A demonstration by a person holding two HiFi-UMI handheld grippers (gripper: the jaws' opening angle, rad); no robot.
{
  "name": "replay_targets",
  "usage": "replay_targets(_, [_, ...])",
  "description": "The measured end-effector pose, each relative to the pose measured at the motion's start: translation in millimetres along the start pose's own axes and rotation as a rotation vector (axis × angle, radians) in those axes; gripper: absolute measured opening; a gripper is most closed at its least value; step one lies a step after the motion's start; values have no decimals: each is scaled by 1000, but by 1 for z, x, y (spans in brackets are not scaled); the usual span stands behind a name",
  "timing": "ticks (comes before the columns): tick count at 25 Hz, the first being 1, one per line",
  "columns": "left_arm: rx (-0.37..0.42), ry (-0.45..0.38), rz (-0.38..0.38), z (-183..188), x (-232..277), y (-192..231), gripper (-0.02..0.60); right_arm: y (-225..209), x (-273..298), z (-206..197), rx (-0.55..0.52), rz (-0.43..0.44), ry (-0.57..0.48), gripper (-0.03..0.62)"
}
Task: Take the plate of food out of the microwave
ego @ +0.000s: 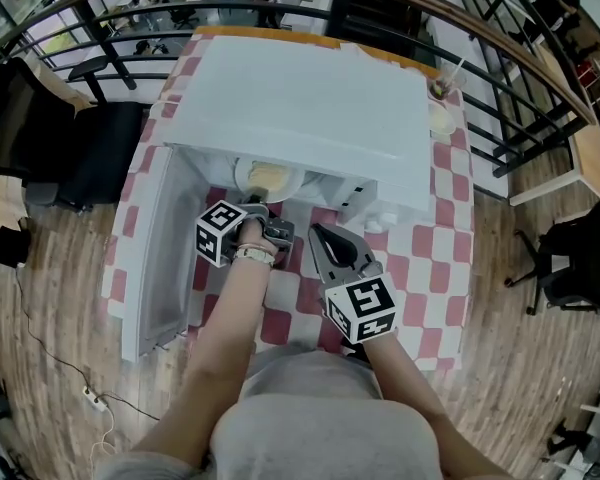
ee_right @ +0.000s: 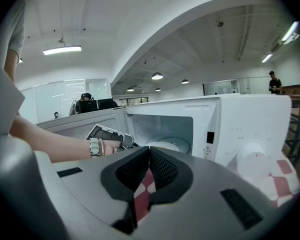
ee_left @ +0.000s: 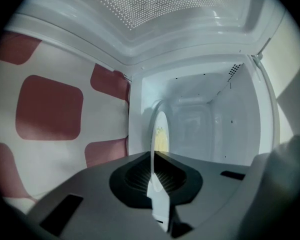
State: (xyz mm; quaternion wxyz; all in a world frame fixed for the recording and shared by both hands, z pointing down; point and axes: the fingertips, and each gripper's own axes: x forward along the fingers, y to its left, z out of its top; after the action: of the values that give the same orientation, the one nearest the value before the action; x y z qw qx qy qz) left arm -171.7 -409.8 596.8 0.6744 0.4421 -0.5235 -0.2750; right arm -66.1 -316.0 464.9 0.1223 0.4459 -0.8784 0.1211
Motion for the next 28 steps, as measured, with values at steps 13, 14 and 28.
replay_targets(13, [24, 10, -30, -2, -15, -3, 11, -2, -3, 7, -22, -5, -9, 26])
replay_targets(14, [27, 11, -34, -2, -16, -5, 11, -2, -3, 8, -24, -6, -11, 26])
replay_targets(28, [69, 15, -100, -12, -48, -20, 11, 15, -16, 21, -52, 7, -42, 25])
